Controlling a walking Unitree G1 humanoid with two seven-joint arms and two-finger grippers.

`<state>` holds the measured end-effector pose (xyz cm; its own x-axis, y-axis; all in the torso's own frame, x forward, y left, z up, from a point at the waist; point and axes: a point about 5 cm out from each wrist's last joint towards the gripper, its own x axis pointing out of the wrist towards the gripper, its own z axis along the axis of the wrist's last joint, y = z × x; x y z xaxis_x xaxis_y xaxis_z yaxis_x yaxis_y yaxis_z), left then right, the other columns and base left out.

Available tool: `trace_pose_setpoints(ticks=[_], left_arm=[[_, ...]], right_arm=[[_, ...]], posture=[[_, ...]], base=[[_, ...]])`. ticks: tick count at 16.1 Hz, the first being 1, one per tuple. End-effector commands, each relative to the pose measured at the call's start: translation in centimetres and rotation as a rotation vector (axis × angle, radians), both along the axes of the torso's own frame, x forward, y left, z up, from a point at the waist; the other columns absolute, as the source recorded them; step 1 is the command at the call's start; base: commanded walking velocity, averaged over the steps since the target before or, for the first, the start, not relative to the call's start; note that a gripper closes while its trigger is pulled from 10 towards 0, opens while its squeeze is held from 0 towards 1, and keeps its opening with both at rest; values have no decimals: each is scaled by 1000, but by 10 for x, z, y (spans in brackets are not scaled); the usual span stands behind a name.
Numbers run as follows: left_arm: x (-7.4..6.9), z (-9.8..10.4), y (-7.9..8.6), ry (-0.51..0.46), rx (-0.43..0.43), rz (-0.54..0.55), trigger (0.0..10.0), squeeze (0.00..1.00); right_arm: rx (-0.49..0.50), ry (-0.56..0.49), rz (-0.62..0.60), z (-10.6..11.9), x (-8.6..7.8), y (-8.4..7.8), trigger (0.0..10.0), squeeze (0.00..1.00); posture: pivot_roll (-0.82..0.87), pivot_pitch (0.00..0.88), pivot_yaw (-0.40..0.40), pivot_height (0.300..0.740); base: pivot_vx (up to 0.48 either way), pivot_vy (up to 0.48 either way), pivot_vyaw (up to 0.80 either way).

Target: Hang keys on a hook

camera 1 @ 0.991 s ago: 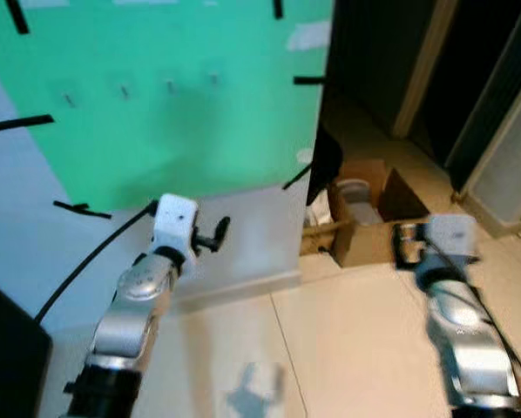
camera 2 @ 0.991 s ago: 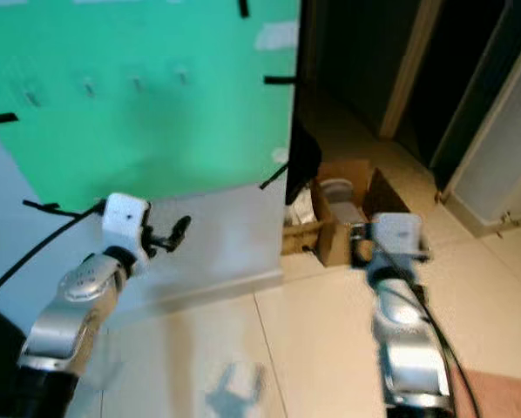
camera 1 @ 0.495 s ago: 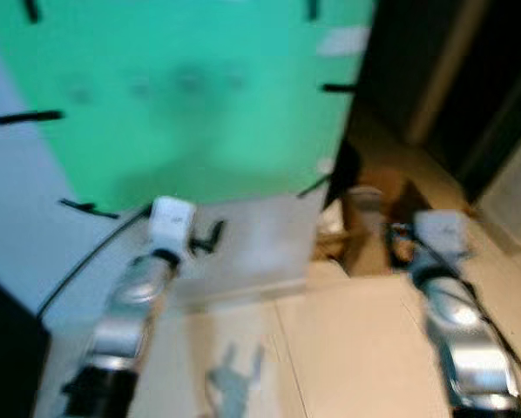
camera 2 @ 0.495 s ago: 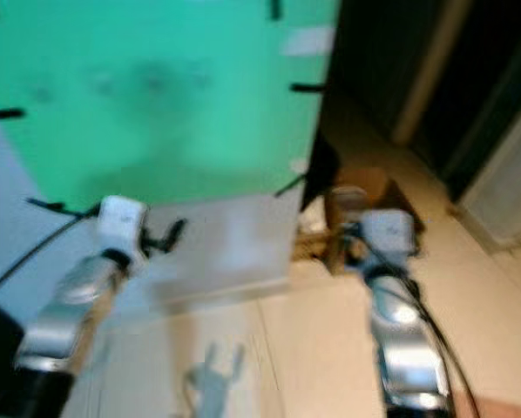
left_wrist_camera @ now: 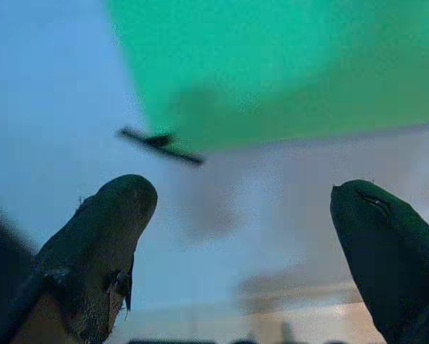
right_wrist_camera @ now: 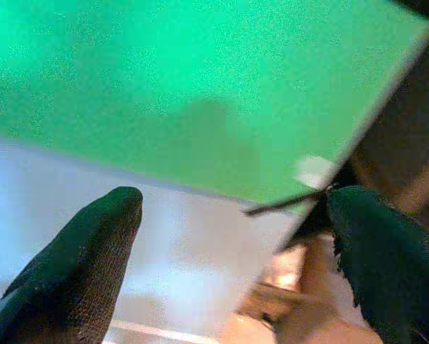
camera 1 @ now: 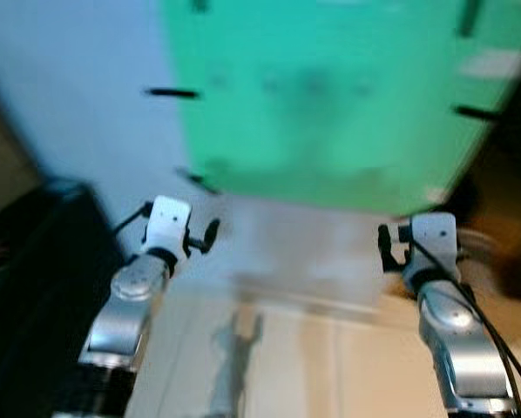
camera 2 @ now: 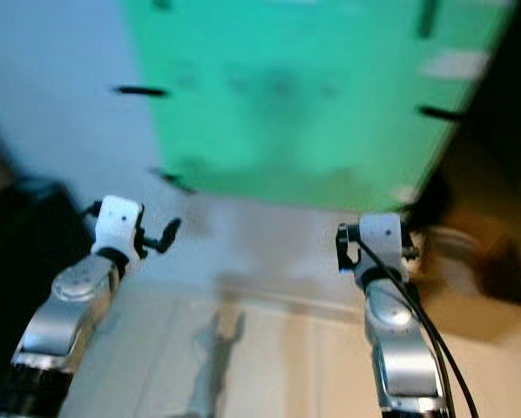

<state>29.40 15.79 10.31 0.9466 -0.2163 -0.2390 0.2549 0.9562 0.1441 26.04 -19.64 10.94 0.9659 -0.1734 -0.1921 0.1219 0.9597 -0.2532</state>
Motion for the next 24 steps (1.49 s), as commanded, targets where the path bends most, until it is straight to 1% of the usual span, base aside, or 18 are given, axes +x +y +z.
trace_pose_setpoints(ticks=[1, 5, 9, 11, 13, 14, 24], left_arm=[[1, 1, -7, -7, -4, -21, 10000, 216], [1, 3, -10, -9, -29, -32, 10000, 204], [1, 4, -11, -18, -43, -39, 10000, 239], [0, 5, -12, -24, -53, -46, 10000, 239], [0, 6, -12, -28, -59, -41, 10000, 239], [0, 6, -11, -28, -60, -38, 10000, 239], [-2, 5, -9, -24, -57, -31, 10000, 247]], right_arm=[[-8, -1, -14, 1, -1, -4, 10000, 1000], [-11, 2, -4, 2, 0, -3, 10000, 1000], [-12, 7, -2, 1, -1, -3, 10000, 1000], [-15, 10, 0, 1, 0, -3, 10000, 1000], [-11, 11, -8, 0, 1, -4, 10000, 1000], [-10, 11, -9, 0, 1, -4, 10000, 1000], [-6, 17, -2, -1, 2, -3, 10000, 1000]], posture=[[-207, 0, 31, 740], [-204, 0, 27, 740], [-205, 0, 25, 740], [-204, 0, 21, 740], [-204, 0, 21, 740], [-194, 0, 8, 740], [-190, 0, 5, 740]], base=[[0, 0, 800], [0, 0, 800], [0, 0, 800], [0, 0, 800], [122, 0, 0], [262, 0, 0], [288, 0, 0]])
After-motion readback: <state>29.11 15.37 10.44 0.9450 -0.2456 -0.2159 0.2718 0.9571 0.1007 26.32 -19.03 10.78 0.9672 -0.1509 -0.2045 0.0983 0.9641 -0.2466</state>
